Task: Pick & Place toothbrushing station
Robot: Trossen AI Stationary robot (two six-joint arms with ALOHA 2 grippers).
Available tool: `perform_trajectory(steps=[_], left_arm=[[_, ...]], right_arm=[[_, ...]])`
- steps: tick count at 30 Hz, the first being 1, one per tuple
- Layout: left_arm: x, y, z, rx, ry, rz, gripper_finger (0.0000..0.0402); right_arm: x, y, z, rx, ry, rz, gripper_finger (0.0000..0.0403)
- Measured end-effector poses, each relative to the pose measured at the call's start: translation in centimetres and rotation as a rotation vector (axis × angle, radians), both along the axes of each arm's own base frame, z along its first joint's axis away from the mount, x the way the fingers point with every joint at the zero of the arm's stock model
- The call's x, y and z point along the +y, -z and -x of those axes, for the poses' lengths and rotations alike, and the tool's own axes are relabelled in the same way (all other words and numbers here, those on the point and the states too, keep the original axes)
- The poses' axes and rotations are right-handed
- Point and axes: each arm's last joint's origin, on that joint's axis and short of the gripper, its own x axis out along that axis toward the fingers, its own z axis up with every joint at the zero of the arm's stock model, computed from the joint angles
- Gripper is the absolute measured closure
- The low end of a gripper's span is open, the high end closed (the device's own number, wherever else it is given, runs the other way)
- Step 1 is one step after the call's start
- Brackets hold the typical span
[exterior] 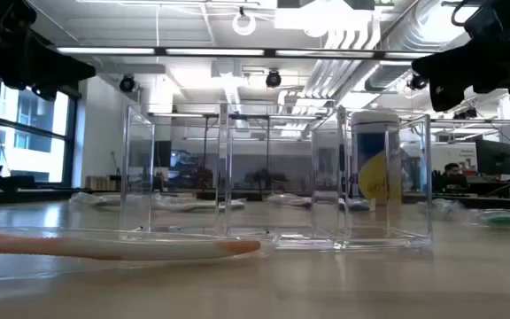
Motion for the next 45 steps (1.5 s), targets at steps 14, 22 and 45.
perform_trajectory(steps=[14,22,45], left_arm=[[0.0,0.0,0.0,0.001,-0.004,0.002,0.0394],[-0.5,-0.1,-0.1,-0.035,0.173,0.134,0.0394],[-1.0,-8.3,-1.0,0.033,0.084,0.016,0.0322]], right_arm=[[-0.1,0.4,0.0,0.046,0.042,0.003,0.0400],[-0.1,0.5,0.0,0.046,0.041,0.003,0.0400],[-0.1,0.4,0.0,0.046,0.041,0.005,0.0400]])
